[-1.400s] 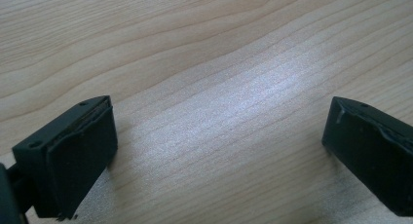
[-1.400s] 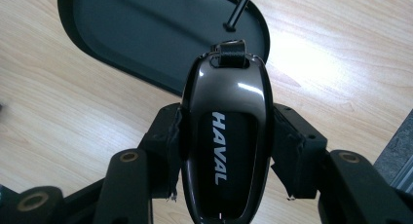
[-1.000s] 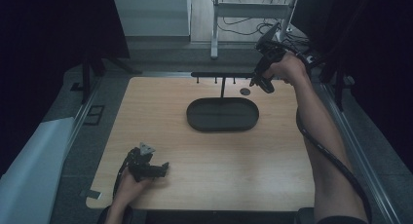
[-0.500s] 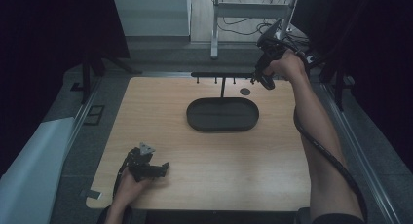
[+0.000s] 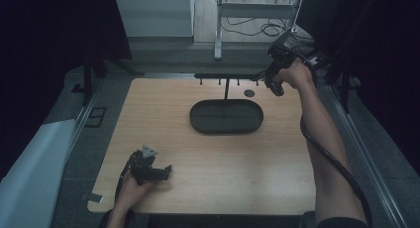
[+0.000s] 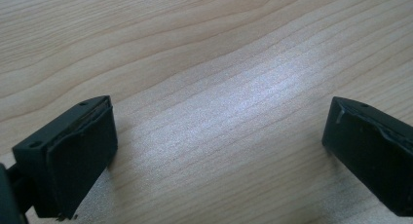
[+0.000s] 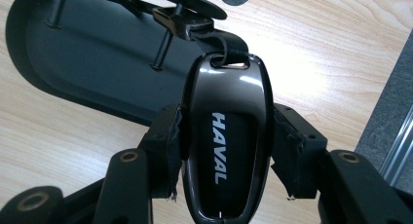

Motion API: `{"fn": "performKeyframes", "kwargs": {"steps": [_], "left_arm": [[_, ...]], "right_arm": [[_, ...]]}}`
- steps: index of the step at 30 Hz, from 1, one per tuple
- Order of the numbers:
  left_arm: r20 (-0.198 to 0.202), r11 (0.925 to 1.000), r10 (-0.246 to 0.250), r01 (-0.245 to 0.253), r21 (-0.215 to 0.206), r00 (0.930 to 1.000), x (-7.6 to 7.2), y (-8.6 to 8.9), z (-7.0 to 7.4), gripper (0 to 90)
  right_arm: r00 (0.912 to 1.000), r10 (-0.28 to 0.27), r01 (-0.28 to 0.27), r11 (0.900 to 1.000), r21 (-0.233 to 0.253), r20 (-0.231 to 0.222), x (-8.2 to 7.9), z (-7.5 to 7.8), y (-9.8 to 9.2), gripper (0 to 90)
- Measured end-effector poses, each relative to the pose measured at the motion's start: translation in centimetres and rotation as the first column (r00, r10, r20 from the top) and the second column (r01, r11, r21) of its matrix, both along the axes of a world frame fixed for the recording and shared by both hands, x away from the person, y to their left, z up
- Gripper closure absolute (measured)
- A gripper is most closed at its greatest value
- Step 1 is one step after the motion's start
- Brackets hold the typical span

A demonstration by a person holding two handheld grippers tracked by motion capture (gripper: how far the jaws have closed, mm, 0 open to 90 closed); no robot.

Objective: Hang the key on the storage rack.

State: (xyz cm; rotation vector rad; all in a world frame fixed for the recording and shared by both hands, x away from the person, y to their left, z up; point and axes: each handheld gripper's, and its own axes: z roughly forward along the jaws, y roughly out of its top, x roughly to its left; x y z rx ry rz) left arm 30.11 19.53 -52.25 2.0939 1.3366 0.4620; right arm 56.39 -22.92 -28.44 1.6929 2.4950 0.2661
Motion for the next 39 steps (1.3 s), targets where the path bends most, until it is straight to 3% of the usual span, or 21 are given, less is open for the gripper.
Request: {"fn": "performKeyframes", "kwargs": {"steps": [21, 39], "left_arm": [[0.002, 1.0000, 0.000, 0.000, 0.000, 1.0000, 0.0, 0.0, 0.0, 0.0], [0.005, 1.0000, 0.001, -0.001, 0.001, 1.0000, 0.0, 0.0, 0.0, 0.0]], "right_arm": [[0.9994, -0.033, 0.033, 0.999, -0.014, -0.007, 0.3, -5.0, -1.1, 48.5], [0.9999, 0.011, -0.011, 1.000, -0.016, 0.010, 0.5, -7.8, 0.3, 48.4]]}}
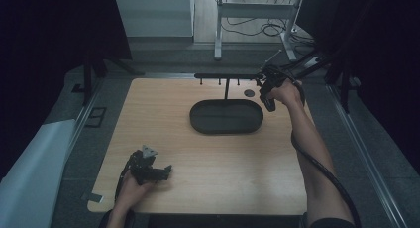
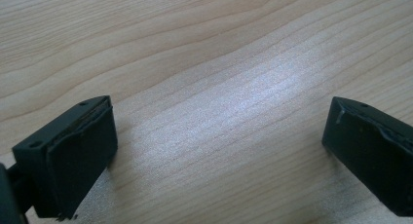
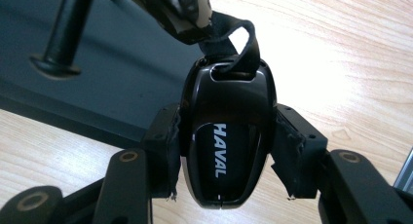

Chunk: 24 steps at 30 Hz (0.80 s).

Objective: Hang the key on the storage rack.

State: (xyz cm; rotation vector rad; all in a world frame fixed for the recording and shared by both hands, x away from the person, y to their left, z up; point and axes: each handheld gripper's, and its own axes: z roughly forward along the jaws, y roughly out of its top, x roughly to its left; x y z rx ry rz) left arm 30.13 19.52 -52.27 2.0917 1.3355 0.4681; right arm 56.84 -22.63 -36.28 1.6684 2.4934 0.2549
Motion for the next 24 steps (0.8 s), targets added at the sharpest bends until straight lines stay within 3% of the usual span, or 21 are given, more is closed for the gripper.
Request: {"fn": "performKeyframes", "kwargs": {"steps": [10, 24], "left_arm": [[0.000, 1.0000, 0.000, 0.000, -0.001, 1.0000, 0.0, 0.0, 0.0, 0.0], [-0.002, 1.0000, 0.000, 0.000, -0.001, 1.0000, 0.0, 0.0, 0.0, 0.0]], "right_arm": [[0.9986, 0.049, -0.049, 0.999, -0.012, 0.021, -0.2, -1.9, 1.2, 48.1], [0.9948, 0.066, -0.065, 0.998, -0.020, 0.077, -0.4, -3.5, 2.4, 47.5]]}}
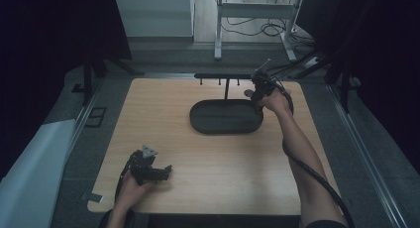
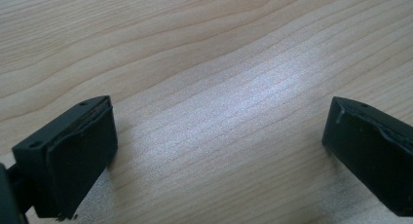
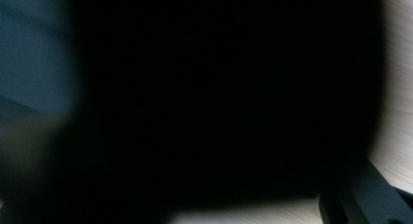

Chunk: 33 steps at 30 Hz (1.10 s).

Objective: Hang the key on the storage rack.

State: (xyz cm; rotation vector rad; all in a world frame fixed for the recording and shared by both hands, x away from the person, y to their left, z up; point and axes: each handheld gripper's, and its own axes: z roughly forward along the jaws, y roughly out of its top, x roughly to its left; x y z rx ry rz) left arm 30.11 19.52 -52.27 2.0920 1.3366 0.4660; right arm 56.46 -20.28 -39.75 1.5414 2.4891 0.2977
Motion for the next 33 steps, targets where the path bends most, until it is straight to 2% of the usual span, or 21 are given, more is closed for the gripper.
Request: {"fn": "performKeyframes", "kwargs": {"steps": [2, 7, 19, 22, 33], "left_arm": [[0.000, 1.0000, 0.000, 0.000, 0.000, 1.0000, 0.0, 0.0, 0.0, 0.0], [0.000, 1.0000, 0.000, 0.000, 0.000, 1.0000, 0.0, 0.0, 0.0, 0.0], [0.000, 1.0000, 0.001, -0.001, -0.001, 1.0000, 0.0, 0.0, 0.0, 0.0], [0.000, 1.0000, 0.000, 0.000, 0.000, 1.0000, 0.0, 0.0, 0.0, 0.0], [0.000, 1.0000, 0.000, 0.000, 0.000, 1.0000, 0.0, 0.0, 0.0, 0.0]], "right_arm": [[0.9999, 0.002, -0.002, 1.000, -0.007, 0.013, 0.0, -0.1, 0.0, 47.1], [0.9989, 0.018, -0.019, 1.000, 0.005, 0.043, -0.1, -0.1, 0.0, 37.7], [0.9953, 0.071, -0.073, 0.997, 0.034, 0.066, -0.6, 0.4, 0.0, 22.4], [0.9957, 0.069, -0.074, 0.994, 0.083, 0.062, -0.9, 0.8, -0.2, 14.7], [0.9870, 0.117, -0.125, 0.990, 0.065, 0.111, -1.8, 1.2, 0.0, 10.8]]}}
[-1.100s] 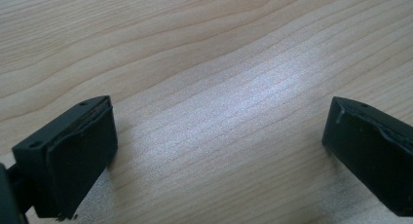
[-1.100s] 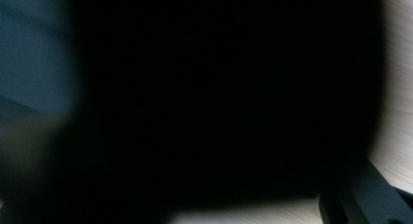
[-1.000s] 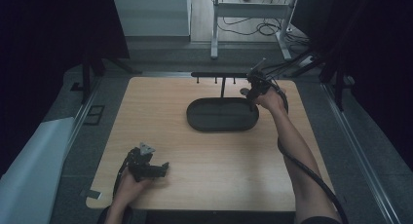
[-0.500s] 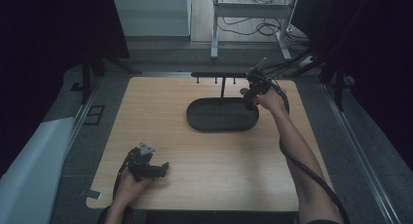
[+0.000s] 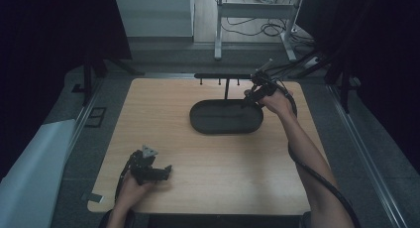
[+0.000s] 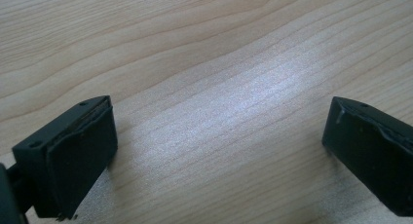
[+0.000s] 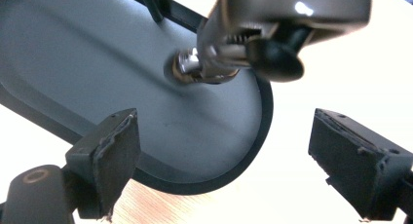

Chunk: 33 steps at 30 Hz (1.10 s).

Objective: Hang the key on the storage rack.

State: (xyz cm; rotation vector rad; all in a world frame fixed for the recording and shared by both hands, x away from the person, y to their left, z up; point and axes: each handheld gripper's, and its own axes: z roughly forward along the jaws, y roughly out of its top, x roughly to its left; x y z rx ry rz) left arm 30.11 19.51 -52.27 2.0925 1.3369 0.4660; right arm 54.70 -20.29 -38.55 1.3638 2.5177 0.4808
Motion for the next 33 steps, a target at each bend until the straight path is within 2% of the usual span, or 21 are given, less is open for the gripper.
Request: {"fn": "performKeyframes", "kwargs": {"steps": [7, 24, 33], "left_arm": [[0.001, 1.0000, -0.002, 0.002, 0.002, 1.0000, 0.0, 0.0, 0.0, 0.0], [0.001, 1.0000, -0.002, 0.002, 0.001, 1.0000, 0.0, 0.0, 0.0, 0.0], [0.000, 1.0000, -0.002, 0.002, 0.002, 1.0000, 0.0, 0.0, 0.0, 0.0]], "right_arm": [[0.9991, 0.035, -0.035, 0.999, -0.013, 0.023, -0.8, 0.3, -0.3, 9.4], [0.9970, 0.064, -0.065, 0.997, 0.028, 0.045, -3.0, 0.2, -1.6, 8.7], [0.9934, 0.089, -0.092, 0.995, 0.037, 0.071, -4.5, 0.2, -2.2, 8.4]]}}
